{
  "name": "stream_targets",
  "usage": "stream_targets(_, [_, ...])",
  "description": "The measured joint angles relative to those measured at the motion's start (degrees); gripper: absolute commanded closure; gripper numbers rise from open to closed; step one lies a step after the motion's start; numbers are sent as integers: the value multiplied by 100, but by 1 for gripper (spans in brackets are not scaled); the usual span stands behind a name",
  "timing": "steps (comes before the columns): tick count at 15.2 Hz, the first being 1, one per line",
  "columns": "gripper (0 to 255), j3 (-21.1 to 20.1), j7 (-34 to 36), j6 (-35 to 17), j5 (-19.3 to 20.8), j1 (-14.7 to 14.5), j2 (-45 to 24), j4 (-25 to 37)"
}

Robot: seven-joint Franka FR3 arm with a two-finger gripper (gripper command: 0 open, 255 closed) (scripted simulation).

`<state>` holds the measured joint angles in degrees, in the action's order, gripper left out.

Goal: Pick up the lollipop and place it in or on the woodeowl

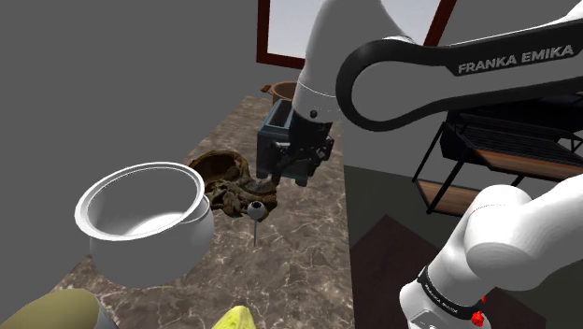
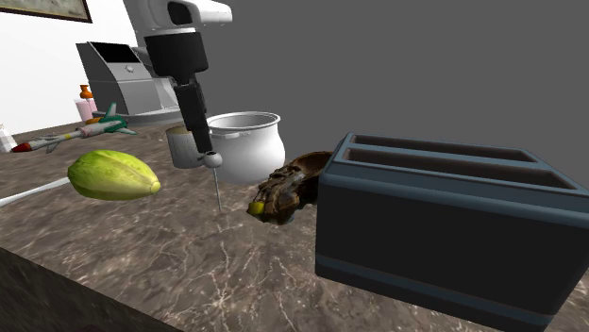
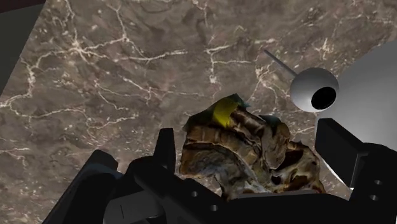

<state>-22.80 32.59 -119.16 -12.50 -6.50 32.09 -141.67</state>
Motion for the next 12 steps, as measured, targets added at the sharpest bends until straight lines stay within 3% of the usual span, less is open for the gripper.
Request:
stream_targets(5, [0,-668,772,-681,-33,7,-768,302])
stream_targets(12, [0,-940,1034,-1314,62,81,-1243,194])
